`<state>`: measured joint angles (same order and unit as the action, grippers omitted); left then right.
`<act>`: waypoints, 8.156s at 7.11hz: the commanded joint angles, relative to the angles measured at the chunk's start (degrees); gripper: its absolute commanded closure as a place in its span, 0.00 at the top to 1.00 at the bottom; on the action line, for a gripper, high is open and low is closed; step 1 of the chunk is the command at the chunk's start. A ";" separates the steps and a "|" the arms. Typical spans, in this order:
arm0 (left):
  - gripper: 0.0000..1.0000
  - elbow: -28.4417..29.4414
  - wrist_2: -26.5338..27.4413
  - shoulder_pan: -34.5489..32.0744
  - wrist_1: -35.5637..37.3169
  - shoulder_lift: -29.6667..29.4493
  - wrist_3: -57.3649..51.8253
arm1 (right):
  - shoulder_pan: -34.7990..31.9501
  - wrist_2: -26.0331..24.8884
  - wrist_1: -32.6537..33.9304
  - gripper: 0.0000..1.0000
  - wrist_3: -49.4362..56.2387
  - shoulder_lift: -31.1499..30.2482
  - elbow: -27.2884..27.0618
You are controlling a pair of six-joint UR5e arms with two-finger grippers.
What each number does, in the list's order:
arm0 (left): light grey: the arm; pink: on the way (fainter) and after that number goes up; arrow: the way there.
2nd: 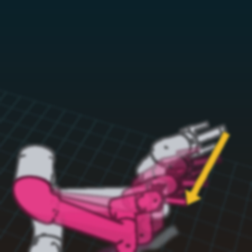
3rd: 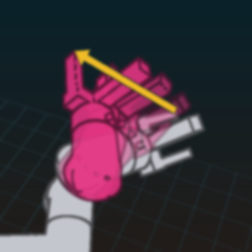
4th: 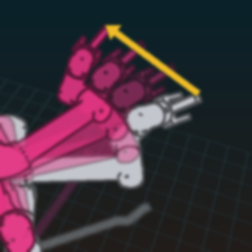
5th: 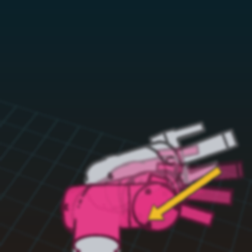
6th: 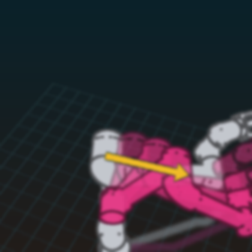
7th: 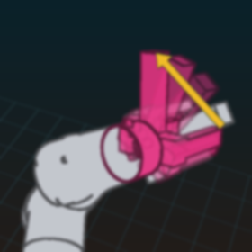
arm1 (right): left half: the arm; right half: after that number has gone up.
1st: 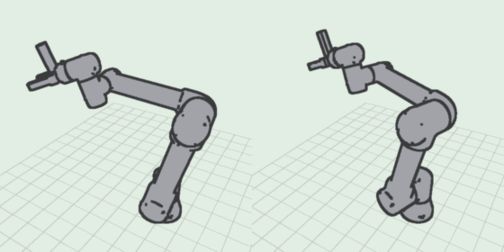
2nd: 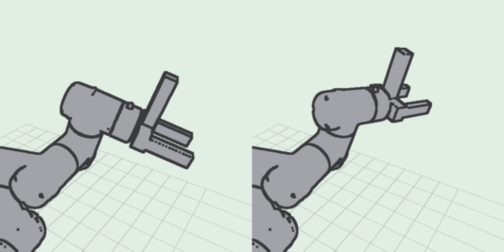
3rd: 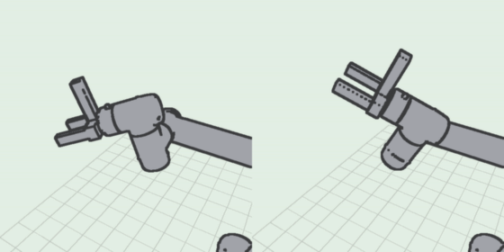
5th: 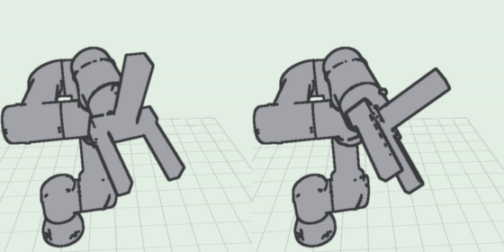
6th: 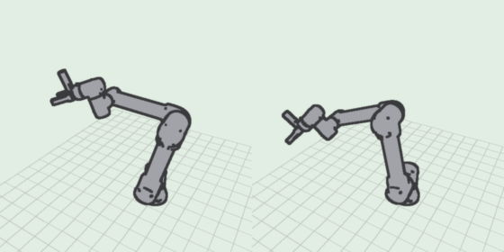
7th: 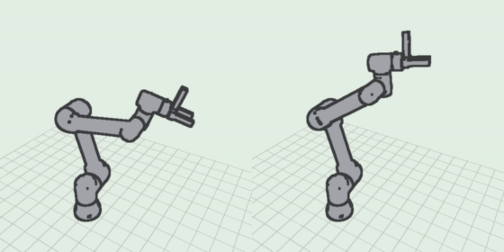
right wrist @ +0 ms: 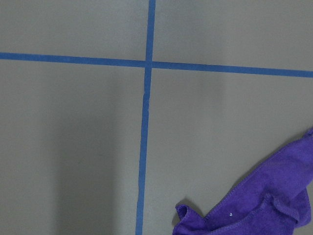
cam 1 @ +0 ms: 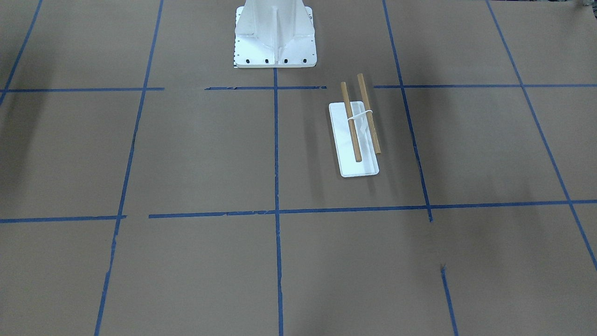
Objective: Hang towel on rack
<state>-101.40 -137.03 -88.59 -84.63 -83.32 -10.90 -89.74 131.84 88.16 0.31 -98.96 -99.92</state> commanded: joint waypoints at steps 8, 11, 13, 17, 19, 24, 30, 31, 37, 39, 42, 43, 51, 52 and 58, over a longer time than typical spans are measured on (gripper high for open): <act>1.00 -2.67 3.09 -0.09 -2.63 -2.46 -0.18 | 5.71 3.34 -15.91 1.00 0.56 -0.53 -0.54; 1.00 -3.01 3.09 -0.09 -3.78 -2.46 -0.26 | 11.05 0.09 -31.83 1.00 3.47 -2.20 11.71; 1.00 -2.75 3.09 -0.09 -5.89 -2.46 -0.18 | 16.24 -4.89 -34.72 1.00 3.99 -3.59 14.84; 1.00 -2.66 3.09 -0.09 -6.60 -2.55 -0.18 | 16.70 -6.42 -34.81 0.88 10.58 -7.90 15.55; 1.00 -2.66 3.00 -0.09 -6.69 -2.55 -0.18 | 16.70 -6.68 -34.72 0.64 13.48 -8.70 15.64; 1.00 -2.84 1.68 -0.09 -6.60 -2.55 -0.26 | 18.19 -7.73 -34.64 0.78 13.75 -7.74 17.65; 1.00 -3.01 1.68 -0.09 -6.69 -2.55 -0.44 | 15.30 -8.17 -34.81 0.00 18.58 -9.84 10.65; 1.00 -3.10 1.68 0.00 -6.69 -2.55 -0.44 | 13.90 -7.74 -34.64 0.00 18.58 -9.84 8.28; 1.00 -2.66 2.38 0.09 -26.52 -4.92 0.00 | 9.22 3.78 -15.56 0.00 15.34 6.01 -8.26; 1.00 1.78 1.95 0.44 -38.78 -8.32 0.09 | 13.51 3.78 -11.71 0.00 6.87 15.16 -9.15; 1.00 2.09 0.01 6.29 -49.54 -9.93 20.86 | 27.11 -3.12 -11.70 0.00 -17.31 28.88 -10.55; 1.00 0.78 0.27 11.72 -49.40 -10.20 27.62 | 33.08 -9.69 -11.70 0.00 -26.41 31.70 -12.30; 0.90 -4.15 13.71 39.88 -31.83 -36.32 103.84 | 58.77 -42.67 -11.70 0.00 -35.82 39.11 -21.53; 0.90 -4.07 15.20 42.16 -29.13 -38.74 106.58 | 60.80 -45.58 -11.87 0.00 -35.82 39.72 -21.98; 0.77 1.55 17.33 48.96 -25.41 -47.90 114.08 | 61.26 -45.79 -11.96 0.00 -35.82 42.19 -23.11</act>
<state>-100.60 -119.92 -40.04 -110.78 -130.17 102.80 -28.54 86.05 76.15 -35.51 -56.80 -122.34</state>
